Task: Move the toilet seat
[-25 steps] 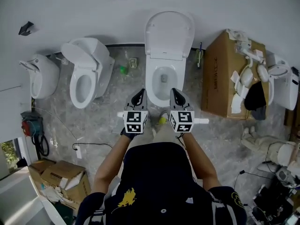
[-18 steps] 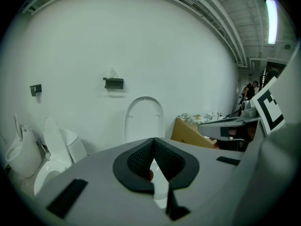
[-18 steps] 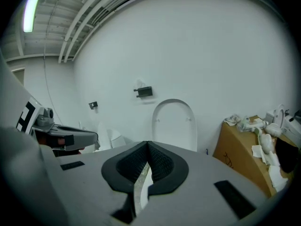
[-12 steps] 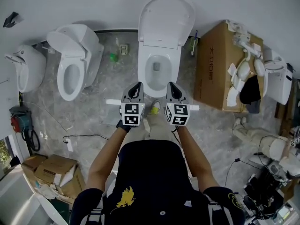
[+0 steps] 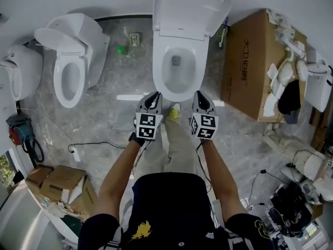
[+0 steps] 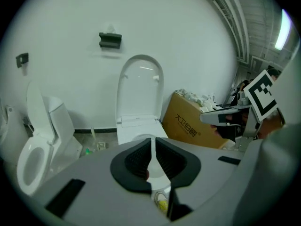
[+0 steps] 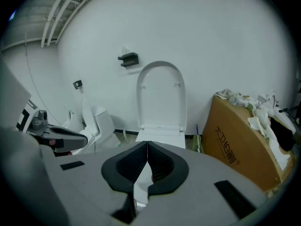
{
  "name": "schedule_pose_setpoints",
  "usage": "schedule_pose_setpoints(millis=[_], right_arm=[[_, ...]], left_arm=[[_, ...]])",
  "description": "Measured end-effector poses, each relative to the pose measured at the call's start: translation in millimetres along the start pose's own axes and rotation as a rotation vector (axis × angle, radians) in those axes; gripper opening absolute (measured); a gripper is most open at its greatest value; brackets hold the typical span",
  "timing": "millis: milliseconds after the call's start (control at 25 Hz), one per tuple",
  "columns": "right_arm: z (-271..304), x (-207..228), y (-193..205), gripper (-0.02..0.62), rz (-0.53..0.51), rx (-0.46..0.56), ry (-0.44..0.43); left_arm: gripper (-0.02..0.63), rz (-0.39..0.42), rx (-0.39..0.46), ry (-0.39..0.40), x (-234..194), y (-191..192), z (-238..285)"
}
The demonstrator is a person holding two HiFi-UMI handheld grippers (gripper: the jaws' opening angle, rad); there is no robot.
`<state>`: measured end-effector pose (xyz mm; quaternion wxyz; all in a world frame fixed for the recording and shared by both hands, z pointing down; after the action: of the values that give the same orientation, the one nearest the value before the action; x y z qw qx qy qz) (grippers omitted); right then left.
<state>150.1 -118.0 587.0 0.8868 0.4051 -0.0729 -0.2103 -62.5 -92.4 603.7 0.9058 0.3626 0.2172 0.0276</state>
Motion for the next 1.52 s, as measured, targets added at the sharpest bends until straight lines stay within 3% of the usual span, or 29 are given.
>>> schedule_pose_setpoints(millis=[120,240,360,480,720,920,1000,1320,1520], right_arm=[[27,9,43,0.030,0.036,-0.075,0.020],[54,14,88,0.064,0.081,-0.147,0.039],[78,18,132,0.109,0.131,-0.210,0.035],[105,14,177,0.146,0.158,-0.283,0.015],[139,18,242,0.278,0.316,-0.313,0.048],[161,25,274,0.289,0.392,-0.327,0.084],[168,27,286,0.293,0.420,-0.339,0.091],[196,18,316,0.319,0.649,-0.384,0.050],[198,17,315,0.327,0.671,-0.395,0.053]], left_arm=[[0.124,-0.049,-0.058,0.025,-17,33,34],[0.163,-0.096,-0.123,0.009,-38,66,64],[0.213,-0.080,-0.220,-0.011,-51,105,98],[0.239,-0.077,-0.298,-0.044,-66,144,128],[0.275,-0.183,-0.351,-0.091,-94,187,173],[0.275,-0.401,-0.364,-0.124,-112,197,206],[0.275,-0.451,-0.369,-0.131,-116,201,217],[0.276,-0.468,-0.403,-0.166,-117,219,237],[0.276,-0.477,-0.410,-0.170,-118,220,238]])
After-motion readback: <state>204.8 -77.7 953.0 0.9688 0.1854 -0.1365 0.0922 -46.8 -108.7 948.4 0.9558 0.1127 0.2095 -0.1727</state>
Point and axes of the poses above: the fingertips, and each gripper's own axes: z forward along the fingers, x to its right, y out of its underside, the point moved 8 cm from there along -z, backward along the fingers, and after that the axes turned 13 degrees about -z, right-handed, at the moved point
